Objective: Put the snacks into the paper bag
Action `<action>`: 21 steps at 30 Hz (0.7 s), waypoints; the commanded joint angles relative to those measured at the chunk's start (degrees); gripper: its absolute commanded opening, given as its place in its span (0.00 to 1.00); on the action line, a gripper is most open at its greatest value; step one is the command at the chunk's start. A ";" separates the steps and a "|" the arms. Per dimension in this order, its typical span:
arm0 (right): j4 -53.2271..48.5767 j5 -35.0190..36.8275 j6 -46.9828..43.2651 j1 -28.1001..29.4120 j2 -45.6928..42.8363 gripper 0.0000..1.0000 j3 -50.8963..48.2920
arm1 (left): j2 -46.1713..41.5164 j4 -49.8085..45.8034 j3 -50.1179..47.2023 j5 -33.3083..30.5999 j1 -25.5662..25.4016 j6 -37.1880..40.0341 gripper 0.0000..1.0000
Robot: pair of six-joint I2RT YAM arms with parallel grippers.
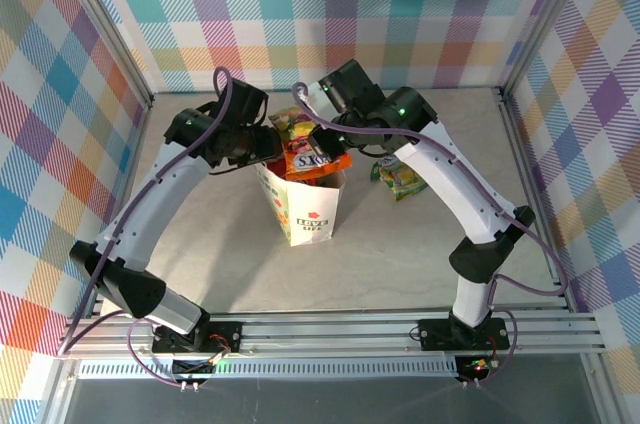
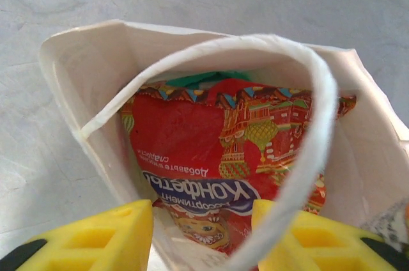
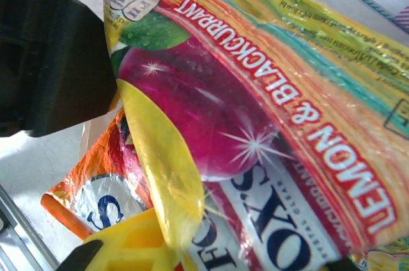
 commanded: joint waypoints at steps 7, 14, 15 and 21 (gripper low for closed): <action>2.93 0.33 -0.33 0.54 -0.55 0.00 0.20 | 2.45 -5.31 4.19 -7.46 0.11 -0.25 0.41; 3.12 -0.13 -0.64 0.55 2.56 0.00 3.75 | -3.75 -5.42 0.15 -8.35 0.49 -0.87 0.32; 3.16 -0.21 -0.64 0.55 3.26 0.00 4.57 | -4.45 -5.60 -0.43 -8.32 0.54 -0.88 0.29; 2.73 -0.18 -1.03 0.54 6.88 0.00 9.45 | -6.81 -5.51 -3.33 -7.33 0.89 -0.76 0.14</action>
